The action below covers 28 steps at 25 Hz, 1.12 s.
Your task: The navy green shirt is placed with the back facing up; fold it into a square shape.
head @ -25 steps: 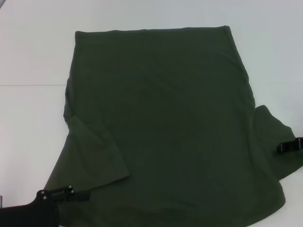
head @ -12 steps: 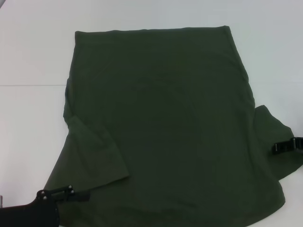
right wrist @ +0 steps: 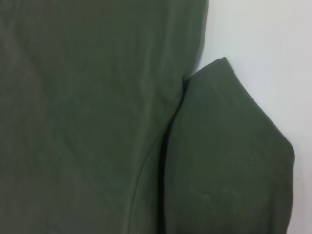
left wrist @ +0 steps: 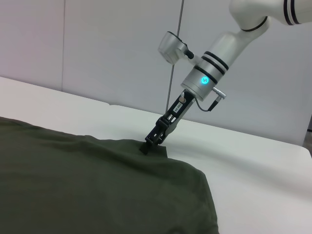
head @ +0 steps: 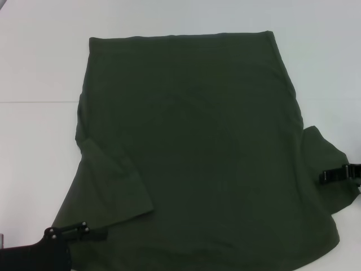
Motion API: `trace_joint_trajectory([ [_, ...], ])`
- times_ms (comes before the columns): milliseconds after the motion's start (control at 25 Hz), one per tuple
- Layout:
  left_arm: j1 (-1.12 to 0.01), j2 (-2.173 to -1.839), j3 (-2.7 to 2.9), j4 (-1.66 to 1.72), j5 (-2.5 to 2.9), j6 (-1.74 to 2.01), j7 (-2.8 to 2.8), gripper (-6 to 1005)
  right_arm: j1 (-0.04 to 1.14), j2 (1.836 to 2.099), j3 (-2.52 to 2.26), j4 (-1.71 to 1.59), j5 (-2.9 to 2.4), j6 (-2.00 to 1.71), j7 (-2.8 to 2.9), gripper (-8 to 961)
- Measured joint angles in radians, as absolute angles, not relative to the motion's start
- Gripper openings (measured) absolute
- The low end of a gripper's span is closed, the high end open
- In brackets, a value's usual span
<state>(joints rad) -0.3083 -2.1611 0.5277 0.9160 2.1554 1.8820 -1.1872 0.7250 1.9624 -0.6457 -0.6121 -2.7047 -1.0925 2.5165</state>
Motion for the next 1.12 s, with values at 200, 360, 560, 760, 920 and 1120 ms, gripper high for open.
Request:
trace_joint_trajectory([
  [200,-0.308,-2.161,0.528,0.916,2.154,1.884,-1.195,843,0.719,1.959,-0.643,-0.609,-2.673,-1.111,2.497,895],
  [360,-0.307,-2.160,0.528,0.916,2.154,1.886,-1.198,843,0.717,1.957,-0.645,-0.608,-2.666,-1.116,2.495,894],
  [560,-0.306,-2.160,0.528,0.916,2.152,1.887,-1.199,843,0.713,1.956,-0.641,-0.610,-2.666,-1.120,2.496,820],
  [760,-0.308,-2.160,0.528,0.916,2.151,1.887,-1.199,843,0.715,1.956,-0.646,-0.612,-2.669,-1.127,2.489,675],
  [920,-0.310,-2.160,0.528,0.916,2.150,1.887,-1.199,843,0.717,1.952,-0.646,-0.616,-2.668,-1.127,2.483,588],
  [1120,-0.313,-2.160,0.528,0.916,2.149,1.885,-1.200,844,0.720,1.946,-0.645,-0.617,-2.667,-1.125,2.481,479],
])
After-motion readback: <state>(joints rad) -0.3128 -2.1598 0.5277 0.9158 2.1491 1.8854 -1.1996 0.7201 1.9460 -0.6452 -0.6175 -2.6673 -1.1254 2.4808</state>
